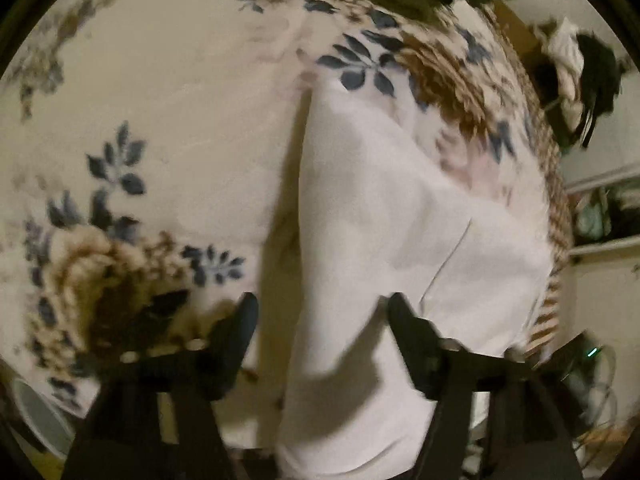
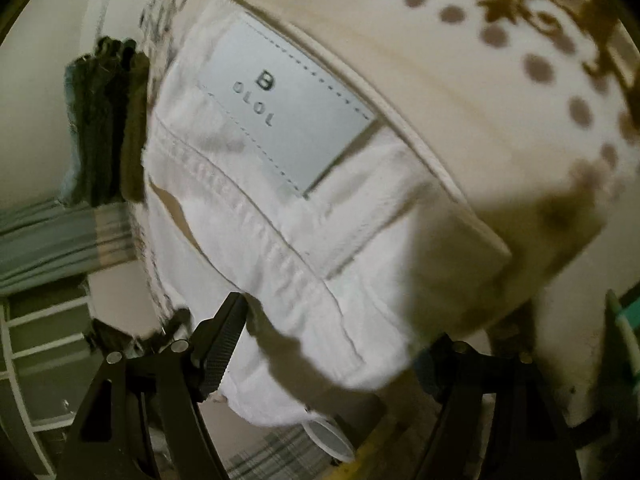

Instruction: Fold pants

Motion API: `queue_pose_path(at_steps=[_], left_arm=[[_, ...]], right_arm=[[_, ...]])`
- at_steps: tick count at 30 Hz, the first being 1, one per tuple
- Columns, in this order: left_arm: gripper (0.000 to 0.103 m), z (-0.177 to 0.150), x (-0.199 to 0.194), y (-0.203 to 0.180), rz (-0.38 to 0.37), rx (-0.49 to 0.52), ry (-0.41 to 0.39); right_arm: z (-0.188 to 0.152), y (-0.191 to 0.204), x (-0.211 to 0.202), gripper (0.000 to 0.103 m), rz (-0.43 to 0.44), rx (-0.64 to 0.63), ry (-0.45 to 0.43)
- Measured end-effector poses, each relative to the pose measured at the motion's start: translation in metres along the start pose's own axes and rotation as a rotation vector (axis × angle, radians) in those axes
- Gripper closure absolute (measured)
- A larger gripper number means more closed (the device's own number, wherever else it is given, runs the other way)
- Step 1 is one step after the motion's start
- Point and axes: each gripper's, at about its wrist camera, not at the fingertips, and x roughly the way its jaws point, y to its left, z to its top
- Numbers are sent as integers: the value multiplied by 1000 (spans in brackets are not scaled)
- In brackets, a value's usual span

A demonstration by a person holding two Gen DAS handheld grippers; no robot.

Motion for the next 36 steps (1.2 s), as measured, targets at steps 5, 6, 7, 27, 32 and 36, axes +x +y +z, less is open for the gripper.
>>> queue_pose_path(at_steps=[5, 6, 7, 27, 32, 36], left_arm=[[32, -26, 9, -2, 40, -14, 29], [32, -29, 10, -2, 33, -26, 34], [32, -31, 12, -2, 33, -32, 35], [32, -38, 24, 2, -52, -99, 39], [30, -37, 32, 9, -105, -141, 53], [57, -36, 31, 9, -193, -154, 45]], right_arm=[[-11, -3, 3, 25, 4, -19, -39], [-14, -5, 1, 24, 6, -17, -43], [-15, -4, 2, 24, 4, -16, -42], [-19, -10, 2, 33, 149, -14, -45], [-26, 4, 1, 45, 137, -52, -104], [-33, 7, -4, 67, 113, -65, -130]])
